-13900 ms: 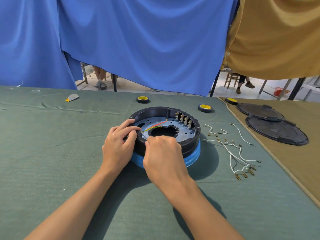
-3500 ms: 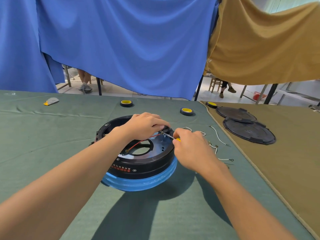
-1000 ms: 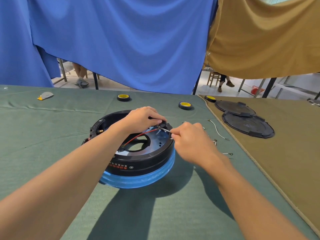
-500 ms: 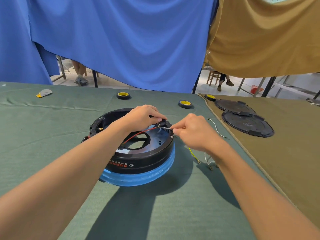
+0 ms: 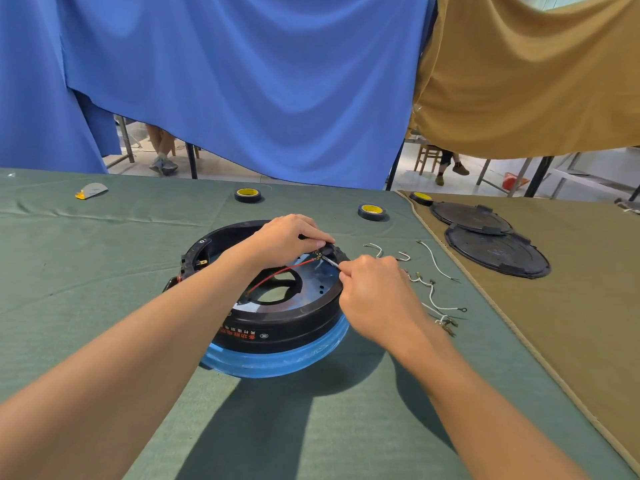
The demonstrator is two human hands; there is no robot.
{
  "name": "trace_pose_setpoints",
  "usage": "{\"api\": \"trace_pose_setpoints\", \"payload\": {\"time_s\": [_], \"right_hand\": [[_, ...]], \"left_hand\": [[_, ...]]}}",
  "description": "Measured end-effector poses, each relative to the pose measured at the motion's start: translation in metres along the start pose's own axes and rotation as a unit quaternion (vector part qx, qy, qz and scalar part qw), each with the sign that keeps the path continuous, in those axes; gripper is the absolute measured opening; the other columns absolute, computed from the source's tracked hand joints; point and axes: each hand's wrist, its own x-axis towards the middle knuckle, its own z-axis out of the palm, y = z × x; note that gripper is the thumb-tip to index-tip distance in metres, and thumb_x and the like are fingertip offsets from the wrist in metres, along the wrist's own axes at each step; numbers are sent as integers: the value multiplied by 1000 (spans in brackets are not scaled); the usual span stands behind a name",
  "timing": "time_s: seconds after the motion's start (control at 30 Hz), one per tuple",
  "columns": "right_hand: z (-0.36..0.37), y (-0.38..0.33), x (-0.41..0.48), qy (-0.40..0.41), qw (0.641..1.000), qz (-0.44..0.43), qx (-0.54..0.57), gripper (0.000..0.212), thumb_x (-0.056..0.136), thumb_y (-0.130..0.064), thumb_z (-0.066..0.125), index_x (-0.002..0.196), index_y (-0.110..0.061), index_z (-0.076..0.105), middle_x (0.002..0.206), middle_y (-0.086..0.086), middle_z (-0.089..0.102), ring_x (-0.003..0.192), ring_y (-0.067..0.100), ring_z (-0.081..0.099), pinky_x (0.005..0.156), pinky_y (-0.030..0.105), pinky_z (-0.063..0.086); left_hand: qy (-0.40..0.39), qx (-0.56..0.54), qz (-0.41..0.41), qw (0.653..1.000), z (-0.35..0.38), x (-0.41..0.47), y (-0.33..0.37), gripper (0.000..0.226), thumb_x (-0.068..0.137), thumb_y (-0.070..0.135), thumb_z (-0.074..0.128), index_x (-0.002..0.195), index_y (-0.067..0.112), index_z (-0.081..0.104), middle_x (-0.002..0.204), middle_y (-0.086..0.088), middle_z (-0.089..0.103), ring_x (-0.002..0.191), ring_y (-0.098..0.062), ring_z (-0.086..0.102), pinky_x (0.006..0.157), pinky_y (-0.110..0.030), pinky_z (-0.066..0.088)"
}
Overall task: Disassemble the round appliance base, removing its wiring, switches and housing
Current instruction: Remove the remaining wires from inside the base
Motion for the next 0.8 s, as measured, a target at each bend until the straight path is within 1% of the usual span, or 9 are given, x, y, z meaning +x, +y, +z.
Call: {"api": "trace_pose_setpoints", "payload": {"time_s": [0.17,0.3,0.37,0.4,0.47,0.53,0.57,0.63,0.8], "right_hand": [[-6,2,5,-27,1000,-9,7,34,87,-10,44,57,-18,31,61,8,38,61,31,37,48,32,22],[-24,7,13,-60,997,-39,34,37,87,-4,45,52,-10,35,53,7,25,63,32,26,64,42,35],[-30,12,17,-61,996,-25,63,31,87,-5,46,60,-2,62,61,12,26,64,24,21,64,33,39],[-31,14,19,-66,995,-19,73,29,89,-6,47,76,0,73,64,12,29,64,21,21,58,26,35],[-30,15,20,-75,994,-11,84,25,90,-8,47,95,4,70,65,12,33,63,18,23,51,23,28],[-26,13,20,-72,994,-8,80,28,89,-7,47,74,-1,70,61,13,33,62,21,26,56,31,31],[-23,11,19,-67,995,-6,72,32,88,-7,46,59,-5,59,57,12,32,61,24,27,59,36,35],[-19,10,15,-60,996,-1,62,36,88,-7,45,52,-10,39,51,7,32,61,26,29,68,40,43],[-22,14,10,-49,997,13,65,29,90,-9,45,70,-2,64,52,12,43,60,24,40,64,43,45]], "left_hand": [[2,0,-1,1000,0,-1,1,28,101,23,50,120,29,69,111,7,62,103,-12,52,90,-33,42],[1,1,-2,1000,0,-1,2,27,101,22,51,120,27,69,111,7,63,106,-14,53,94,-36,43],[2,-3,0,1000,-1,-1,3,27,100,21,51,119,26,70,111,7,63,106,-14,53,95,-35,42],[2,-2,2,1000,-1,-1,4,27,100,21,51,119,26,70,112,7,63,106,-13,53,95,-35,42],[2,0,3,1000,-1,-2,4,27,100,21,51,119,25,70,113,6,63,106,-12,52,95,-34,42],[3,-4,3,1000,-1,-2,4,27,100,20,52,119,24,70,113,6,63,106,-13,53,94,-33,42],[3,-5,3,1000,-1,-3,4,27,100,20,52,120,24,70,113,5,63,106,-13,53,94,-33,42],[3,-7,3,1000,-1,-2,4,27,100,20,51,120,24,69,113,5,63,106,-13,53,94,-33,42],[4,-12,1,1000,-1,-3,2,27,100,21,51,121,25,69,113,4,63,104,-13,52,93,-32,41]]}}
